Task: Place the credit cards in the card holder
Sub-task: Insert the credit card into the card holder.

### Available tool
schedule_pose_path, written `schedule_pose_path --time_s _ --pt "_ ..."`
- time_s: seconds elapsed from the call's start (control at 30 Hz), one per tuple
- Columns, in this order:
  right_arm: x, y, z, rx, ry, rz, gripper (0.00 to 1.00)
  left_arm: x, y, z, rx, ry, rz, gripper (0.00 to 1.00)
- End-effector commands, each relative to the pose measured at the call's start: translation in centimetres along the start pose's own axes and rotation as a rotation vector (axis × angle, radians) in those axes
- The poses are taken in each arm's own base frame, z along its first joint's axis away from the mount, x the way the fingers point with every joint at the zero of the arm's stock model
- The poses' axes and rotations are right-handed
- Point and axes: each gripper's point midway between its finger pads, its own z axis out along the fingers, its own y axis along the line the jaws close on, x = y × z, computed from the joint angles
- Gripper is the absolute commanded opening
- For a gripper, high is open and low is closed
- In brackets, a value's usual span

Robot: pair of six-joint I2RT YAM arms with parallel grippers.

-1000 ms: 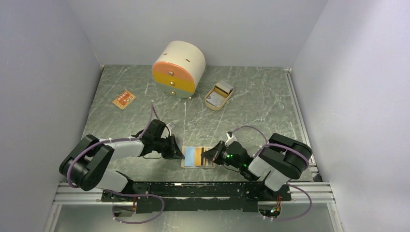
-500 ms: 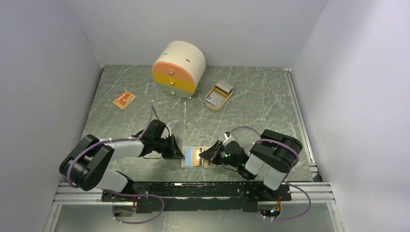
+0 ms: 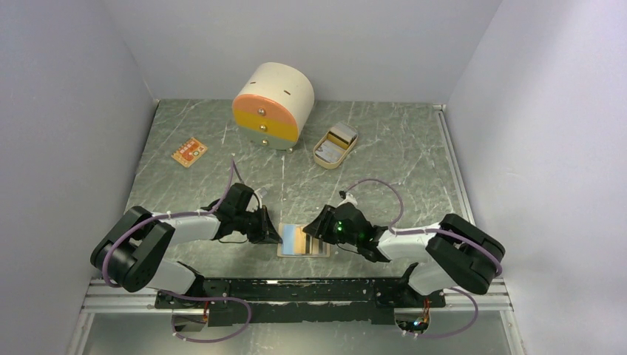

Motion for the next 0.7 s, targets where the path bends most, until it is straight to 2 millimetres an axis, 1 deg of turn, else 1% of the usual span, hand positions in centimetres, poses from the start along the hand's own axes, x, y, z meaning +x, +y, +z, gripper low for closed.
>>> schedule_pose_path --time_s 0.0,0.27,0.53,0.67 --pt "0.4 -3.2 -0.6 0.158 0.027 -0.068 0.45 0.3 -0.3 0.0 0.018 0.006 0.007 0.09" --pt "1.1 -2.1 -0.8 0.141 0.05 -0.065 0.44 0.3 -0.6 -0.1 0.024 0.004 0.01 0.09" --pt "2.5 0.2 0.8 0.073 0.093 -0.059 0.44 0.4 -1.0 -0.1 0.04 0.011 0.011 0.09" --pt "2.8 1.3 1.6 0.043 0.103 -0.064 0.44 0.4 -1.1 -0.3 0.042 0.007 0.012 0.09"
